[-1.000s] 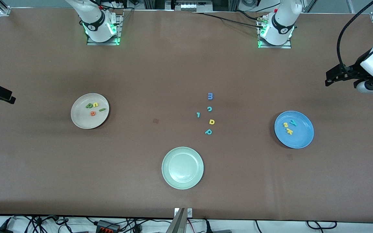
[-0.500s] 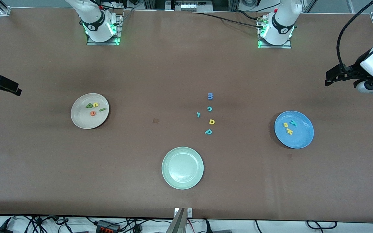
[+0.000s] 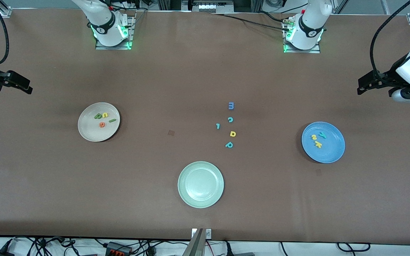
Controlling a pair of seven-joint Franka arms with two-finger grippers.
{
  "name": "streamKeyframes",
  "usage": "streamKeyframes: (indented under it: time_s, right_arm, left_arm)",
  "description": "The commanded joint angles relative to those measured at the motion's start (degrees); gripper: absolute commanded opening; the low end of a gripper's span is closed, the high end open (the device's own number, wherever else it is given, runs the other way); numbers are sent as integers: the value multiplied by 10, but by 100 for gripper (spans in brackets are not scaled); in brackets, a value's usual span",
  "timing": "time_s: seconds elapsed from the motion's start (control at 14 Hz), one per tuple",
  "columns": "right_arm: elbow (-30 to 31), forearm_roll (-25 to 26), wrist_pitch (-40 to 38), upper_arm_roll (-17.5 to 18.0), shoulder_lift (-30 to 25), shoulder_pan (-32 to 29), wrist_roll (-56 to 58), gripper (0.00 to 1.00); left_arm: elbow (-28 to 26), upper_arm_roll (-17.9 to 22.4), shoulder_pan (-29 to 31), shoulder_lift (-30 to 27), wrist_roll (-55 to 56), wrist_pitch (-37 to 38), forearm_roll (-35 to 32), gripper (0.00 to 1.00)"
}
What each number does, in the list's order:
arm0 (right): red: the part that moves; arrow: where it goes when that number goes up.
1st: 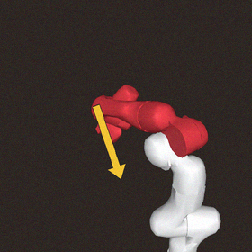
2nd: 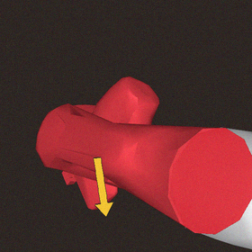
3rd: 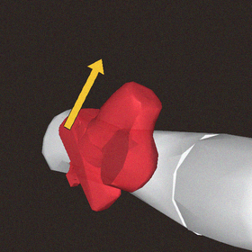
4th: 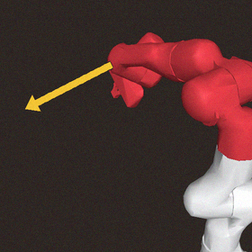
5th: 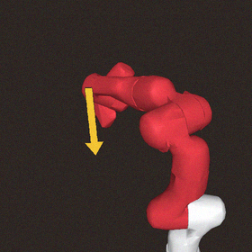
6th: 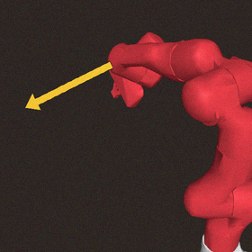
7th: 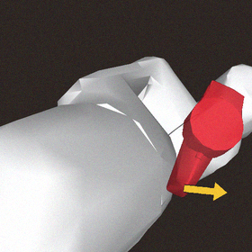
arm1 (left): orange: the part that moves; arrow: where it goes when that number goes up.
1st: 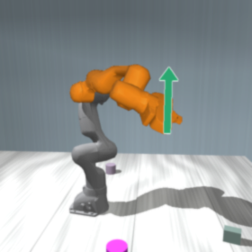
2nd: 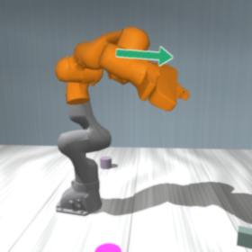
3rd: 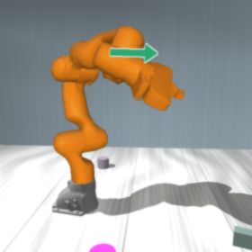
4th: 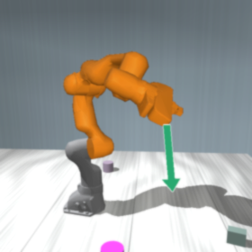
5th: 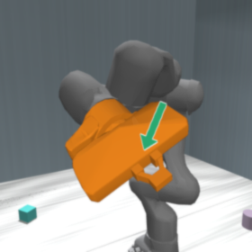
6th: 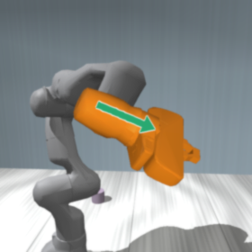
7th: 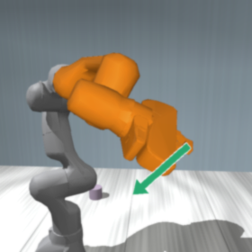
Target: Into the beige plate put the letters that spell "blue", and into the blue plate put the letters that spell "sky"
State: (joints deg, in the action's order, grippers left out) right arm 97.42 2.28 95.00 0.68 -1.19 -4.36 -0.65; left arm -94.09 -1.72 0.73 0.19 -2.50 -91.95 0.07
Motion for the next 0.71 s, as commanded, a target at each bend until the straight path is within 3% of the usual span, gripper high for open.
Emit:
streamKeyframes:
  time_s: [0.0,0.64]
  right_arm:
    - [16,-4,9,2,-13,-5,21,100]
    - [20,-3,11,3,-16,-4,36,100]
  left_arm:
    - [12,0,-3,1,-7,12,-9,100]
    - [12,0,-2,1,-7,12,-9,100]
